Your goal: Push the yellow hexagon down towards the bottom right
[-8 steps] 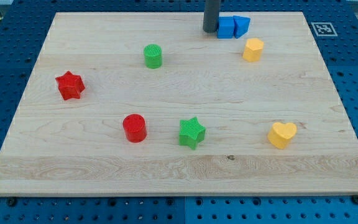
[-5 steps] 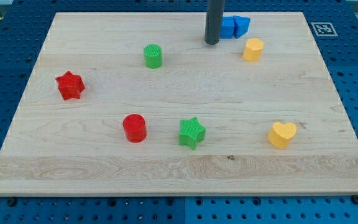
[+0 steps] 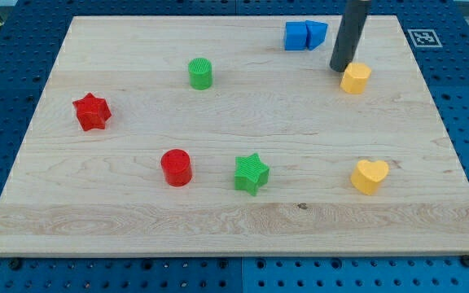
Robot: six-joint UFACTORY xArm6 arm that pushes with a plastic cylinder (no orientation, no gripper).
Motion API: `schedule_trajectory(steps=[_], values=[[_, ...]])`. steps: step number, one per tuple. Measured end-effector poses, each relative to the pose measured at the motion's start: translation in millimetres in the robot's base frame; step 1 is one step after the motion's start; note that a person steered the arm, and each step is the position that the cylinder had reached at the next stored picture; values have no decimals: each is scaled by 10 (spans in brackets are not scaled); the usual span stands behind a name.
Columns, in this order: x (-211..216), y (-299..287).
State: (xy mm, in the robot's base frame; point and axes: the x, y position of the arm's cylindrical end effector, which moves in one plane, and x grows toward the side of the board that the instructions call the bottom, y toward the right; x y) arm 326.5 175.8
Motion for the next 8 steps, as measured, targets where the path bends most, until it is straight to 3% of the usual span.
schedule_trajectory(steps=[6, 8], values=[[374, 522], [702, 447]])
